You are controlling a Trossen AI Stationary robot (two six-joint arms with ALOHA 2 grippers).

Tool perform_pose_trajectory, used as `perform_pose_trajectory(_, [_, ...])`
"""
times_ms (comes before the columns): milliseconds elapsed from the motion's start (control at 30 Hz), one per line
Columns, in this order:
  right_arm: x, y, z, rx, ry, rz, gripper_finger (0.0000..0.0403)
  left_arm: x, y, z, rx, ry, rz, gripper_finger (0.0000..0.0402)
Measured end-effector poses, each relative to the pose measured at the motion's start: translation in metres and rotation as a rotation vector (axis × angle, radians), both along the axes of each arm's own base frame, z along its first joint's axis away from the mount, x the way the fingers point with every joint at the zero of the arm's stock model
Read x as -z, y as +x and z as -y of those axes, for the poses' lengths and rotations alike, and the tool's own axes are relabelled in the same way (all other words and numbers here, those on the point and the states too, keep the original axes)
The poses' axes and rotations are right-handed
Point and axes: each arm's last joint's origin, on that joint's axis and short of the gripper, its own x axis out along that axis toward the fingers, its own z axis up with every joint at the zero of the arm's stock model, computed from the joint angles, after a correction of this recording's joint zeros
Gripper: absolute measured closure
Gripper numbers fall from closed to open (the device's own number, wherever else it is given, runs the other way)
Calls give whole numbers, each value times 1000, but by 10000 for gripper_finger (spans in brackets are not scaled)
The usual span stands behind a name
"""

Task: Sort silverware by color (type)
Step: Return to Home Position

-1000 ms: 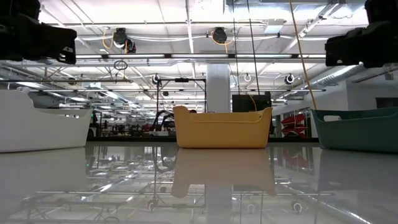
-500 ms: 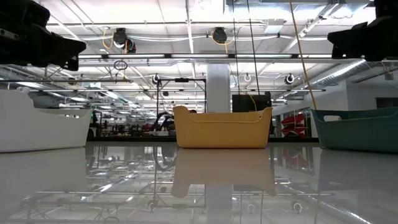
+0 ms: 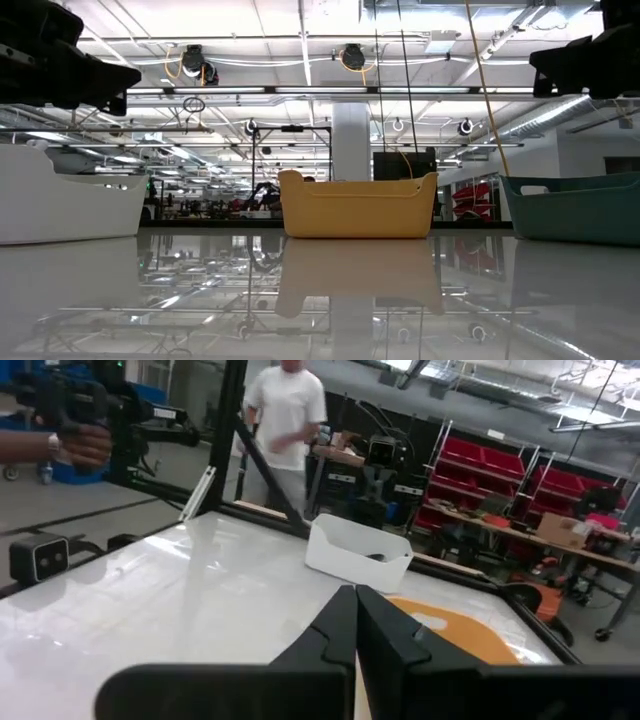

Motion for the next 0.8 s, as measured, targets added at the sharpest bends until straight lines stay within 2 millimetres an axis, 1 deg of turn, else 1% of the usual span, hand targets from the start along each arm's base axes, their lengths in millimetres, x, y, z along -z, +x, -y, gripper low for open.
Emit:
perform_pose_trajectory(167, [0, 0, 1, 8, -18, 2, 403, 0, 0, 0, 0, -25, -3, 401])
perform_pose_trajectory(267, [0, 1, 4, 42, -20, 2, 403, 0, 0, 0, -1, -42, -5, 401])
perform_pose_trajectory(567, [0, 4, 15, 49, -13, 2, 403, 0, 0, 0, -3, -46, -6, 401])
perform_pose_trajectory(800, [0, 4, 19, 93, -13, -1, 403, 0, 0, 0, -3, -45, -7, 401])
